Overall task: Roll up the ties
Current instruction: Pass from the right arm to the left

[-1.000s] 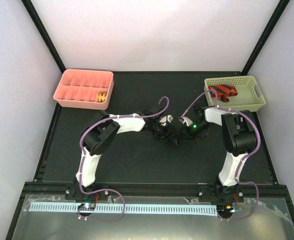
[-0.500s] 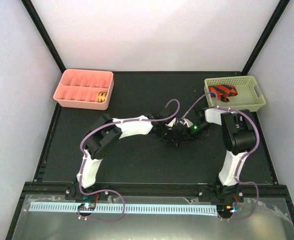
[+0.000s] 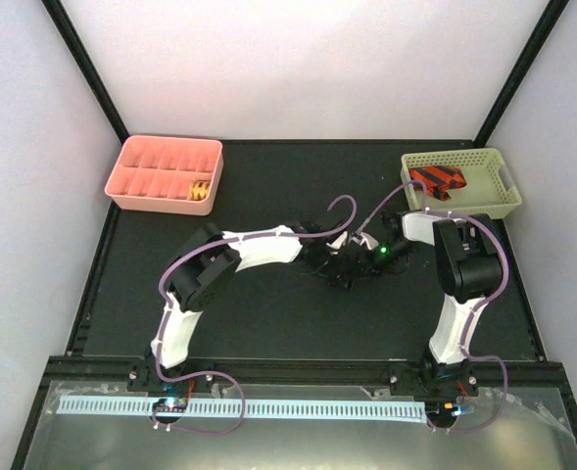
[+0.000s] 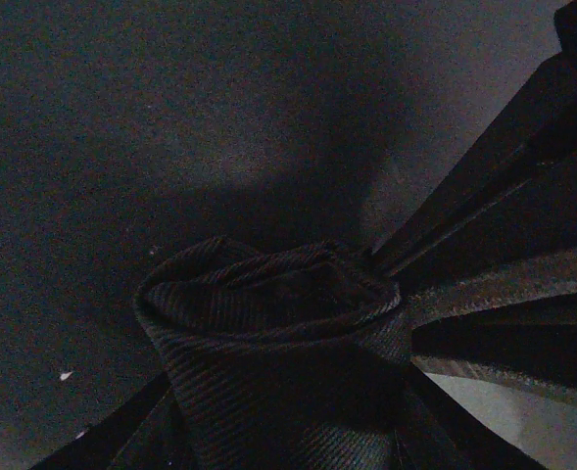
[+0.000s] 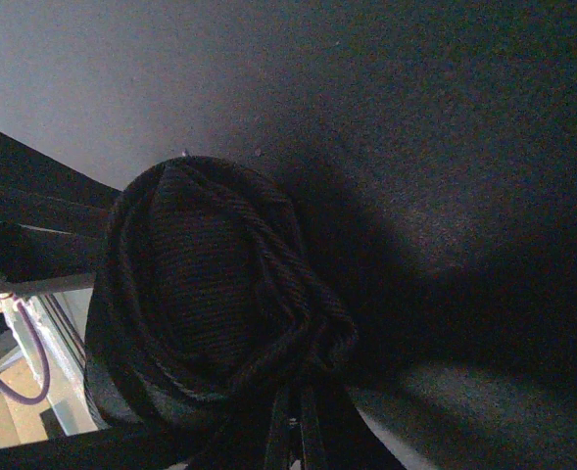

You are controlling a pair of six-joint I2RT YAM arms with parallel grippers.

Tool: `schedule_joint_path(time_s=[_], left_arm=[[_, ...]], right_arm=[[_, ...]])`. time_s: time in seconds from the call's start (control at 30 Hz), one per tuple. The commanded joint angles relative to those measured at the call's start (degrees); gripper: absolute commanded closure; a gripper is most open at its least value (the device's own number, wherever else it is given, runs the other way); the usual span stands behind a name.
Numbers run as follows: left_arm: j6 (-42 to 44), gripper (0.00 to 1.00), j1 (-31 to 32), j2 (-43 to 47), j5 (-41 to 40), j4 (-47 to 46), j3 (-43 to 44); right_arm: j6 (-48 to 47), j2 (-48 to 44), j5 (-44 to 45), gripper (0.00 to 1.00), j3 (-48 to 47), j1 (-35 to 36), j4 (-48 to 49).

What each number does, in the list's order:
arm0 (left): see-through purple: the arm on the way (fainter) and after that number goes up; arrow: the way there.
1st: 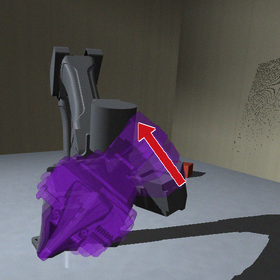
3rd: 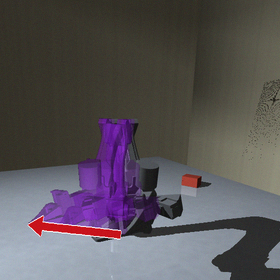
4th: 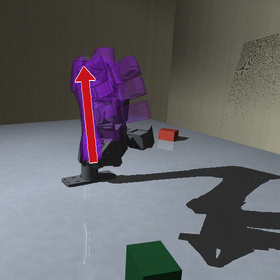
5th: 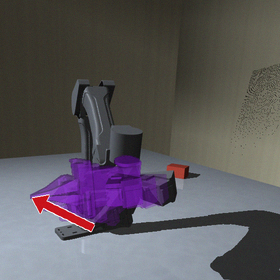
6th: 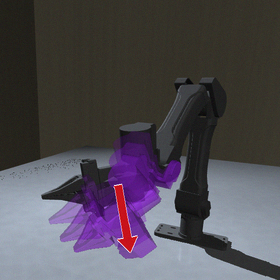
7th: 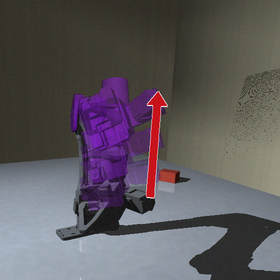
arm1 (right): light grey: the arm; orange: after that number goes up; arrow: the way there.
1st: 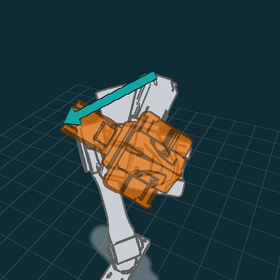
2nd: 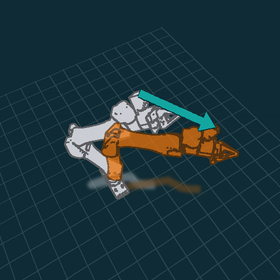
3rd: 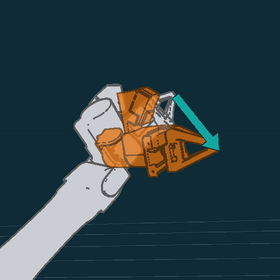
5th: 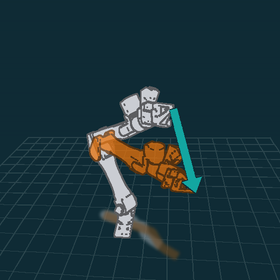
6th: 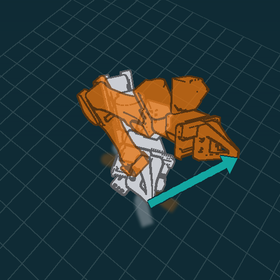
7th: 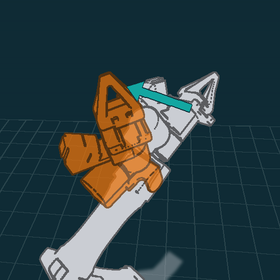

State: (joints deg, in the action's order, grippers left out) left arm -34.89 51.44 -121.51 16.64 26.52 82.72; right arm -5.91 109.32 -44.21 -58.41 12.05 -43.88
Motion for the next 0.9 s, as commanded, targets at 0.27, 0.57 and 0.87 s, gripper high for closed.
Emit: schedule_joint_path(time_s=[0.27,0.57,0.87], left_arm=[[7.9,0.98,0.3,-2.8,-2.9,-3.2,-8.6],[14.9,0.98,-2.4,1.3,-4.1,-2.6,-12.3],[20.2,0.98,-5.2,7.0,-3.0,-1.9,-13.6]], right_arm=[[-1.4,0.0,-3.8,0.76,1.3,2.9,0.3],[-2.9,-5.8,-4.5,0.57,1.6,1.9,-0.4],[-2.5,-9.0,-5.9,0.16,2.2,1.7,0.5]])
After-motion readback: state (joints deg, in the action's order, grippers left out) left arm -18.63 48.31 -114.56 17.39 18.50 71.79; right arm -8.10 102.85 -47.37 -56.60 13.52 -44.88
